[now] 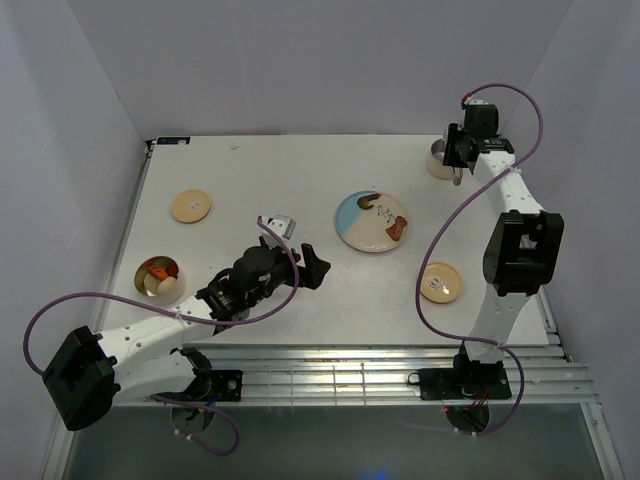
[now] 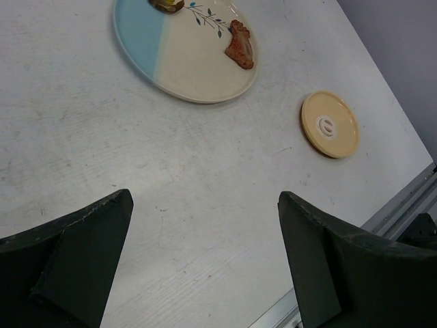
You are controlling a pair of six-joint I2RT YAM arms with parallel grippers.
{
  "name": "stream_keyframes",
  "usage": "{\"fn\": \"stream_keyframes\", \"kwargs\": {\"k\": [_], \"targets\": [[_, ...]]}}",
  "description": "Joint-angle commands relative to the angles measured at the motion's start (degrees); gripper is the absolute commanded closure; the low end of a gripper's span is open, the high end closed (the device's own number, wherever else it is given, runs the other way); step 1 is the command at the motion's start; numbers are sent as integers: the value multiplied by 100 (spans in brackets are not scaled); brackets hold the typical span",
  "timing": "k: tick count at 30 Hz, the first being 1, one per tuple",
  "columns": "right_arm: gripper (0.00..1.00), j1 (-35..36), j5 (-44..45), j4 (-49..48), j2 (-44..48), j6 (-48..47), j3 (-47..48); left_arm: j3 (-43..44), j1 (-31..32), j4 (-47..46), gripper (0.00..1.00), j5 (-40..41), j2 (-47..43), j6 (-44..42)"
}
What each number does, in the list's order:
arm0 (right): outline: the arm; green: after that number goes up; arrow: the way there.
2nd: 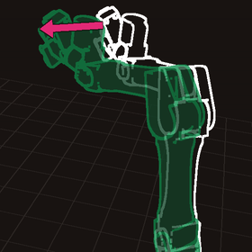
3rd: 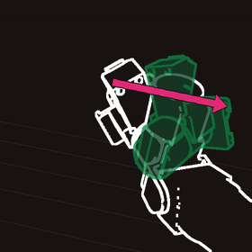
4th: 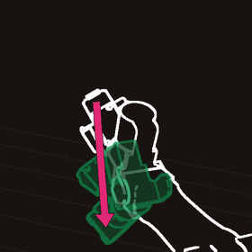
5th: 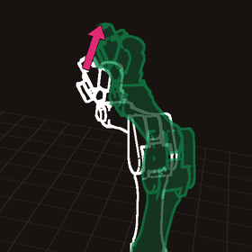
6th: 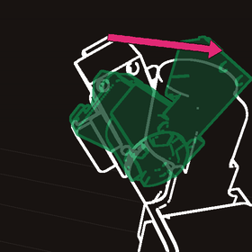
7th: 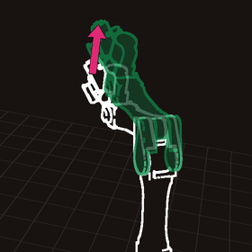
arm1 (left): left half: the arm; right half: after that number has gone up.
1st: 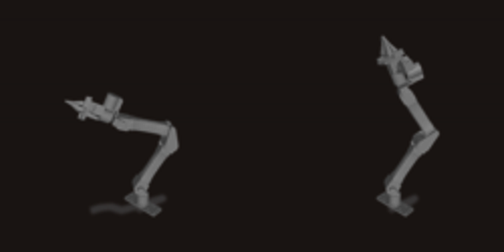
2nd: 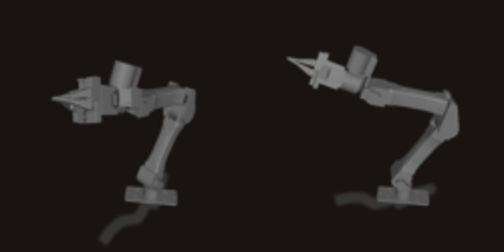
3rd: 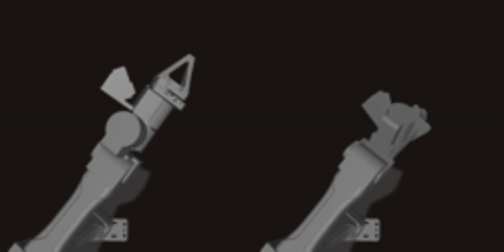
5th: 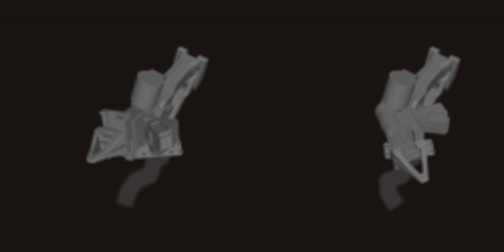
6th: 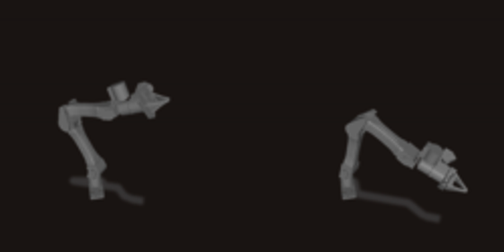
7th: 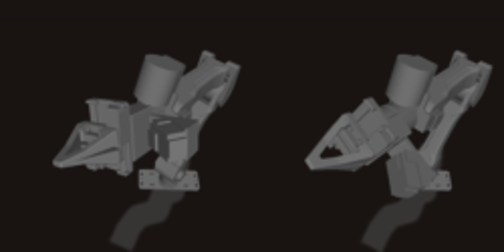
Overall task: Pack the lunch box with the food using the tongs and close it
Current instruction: Place the fake food in the packing box.
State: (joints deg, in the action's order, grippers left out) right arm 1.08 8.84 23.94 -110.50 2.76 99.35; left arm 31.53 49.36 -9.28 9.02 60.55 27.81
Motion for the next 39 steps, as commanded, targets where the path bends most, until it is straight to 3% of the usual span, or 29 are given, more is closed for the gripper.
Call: {"fn": "stream_keyframes", "kwargs": {"k": [1, 16, 20, 28, 34, 39], "targets": [[57, -29, -84, -381, -33, -101, 76, 2, 29, -92, 2, 223, 18, -92], [53, -47, -146, -663, -350, -48, -197, 46, 29, 66, 2, 645, 9, -153], [44, -47, -190, -646, -350, -22, -144, 64, 29, 119, 2, 645, -17, -145], [41, -47, -190, -505, -218, 22, -100, 73, 29, 154, 2, 759, -9, -153], [43, -38, -338, -268, 493, 110, -213, 81, 29, 172, 2, 909, 62, -197], [46, 6, -593, -504, 1714, 294, -1258, 64, 29, 190, 2, 1093, 0, -241]]}}
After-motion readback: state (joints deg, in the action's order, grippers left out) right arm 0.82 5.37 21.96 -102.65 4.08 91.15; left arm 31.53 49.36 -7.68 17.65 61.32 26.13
